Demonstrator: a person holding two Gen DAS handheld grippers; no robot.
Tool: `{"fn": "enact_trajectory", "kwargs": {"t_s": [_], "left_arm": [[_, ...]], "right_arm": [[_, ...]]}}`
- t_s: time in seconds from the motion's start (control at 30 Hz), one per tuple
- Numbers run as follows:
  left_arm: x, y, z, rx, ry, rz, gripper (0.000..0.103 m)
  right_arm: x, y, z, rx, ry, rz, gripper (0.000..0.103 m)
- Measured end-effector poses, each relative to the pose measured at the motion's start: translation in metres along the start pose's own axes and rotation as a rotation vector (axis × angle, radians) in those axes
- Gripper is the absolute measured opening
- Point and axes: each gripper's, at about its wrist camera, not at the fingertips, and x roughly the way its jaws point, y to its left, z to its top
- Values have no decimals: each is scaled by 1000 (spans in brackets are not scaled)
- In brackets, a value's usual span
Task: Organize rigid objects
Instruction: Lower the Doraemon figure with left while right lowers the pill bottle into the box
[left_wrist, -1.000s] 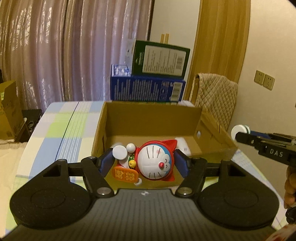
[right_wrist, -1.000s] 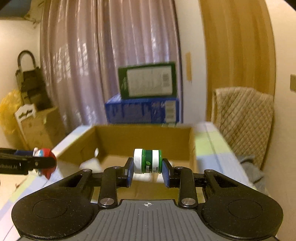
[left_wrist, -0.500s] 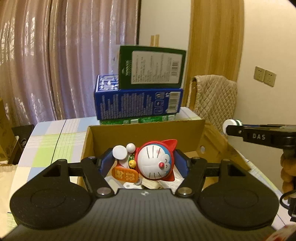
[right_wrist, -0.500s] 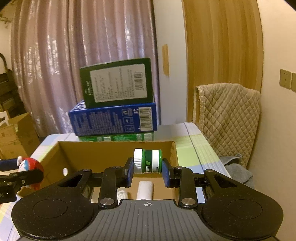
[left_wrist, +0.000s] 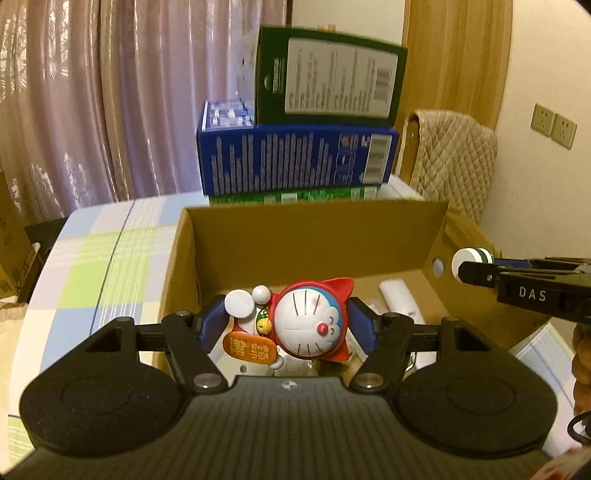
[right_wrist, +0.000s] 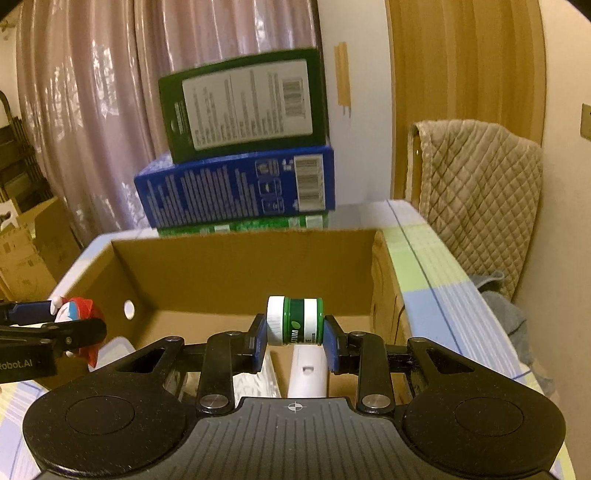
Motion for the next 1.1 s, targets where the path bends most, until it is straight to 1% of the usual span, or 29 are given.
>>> {"fn": "enact_trajectory", "kwargs": {"t_s": [0.1, 0.27, 0.67, 1.1], "left_arm": [[3, 1, -3, 0, 10, 5, 65], [8, 3, -6, -13, 24, 7, 65], [16, 6, -11, -26, 57, 11, 65], [21, 9, -12, -55, 68, 1, 65]], "right_arm": [[7, -1, -6, -4, 27, -8, 28], [8, 0, -10, -17, 47, -10, 28], [11, 7, -10, -36, 59, -2, 28], [11, 9, -10, -43, 66, 8, 28]]}}
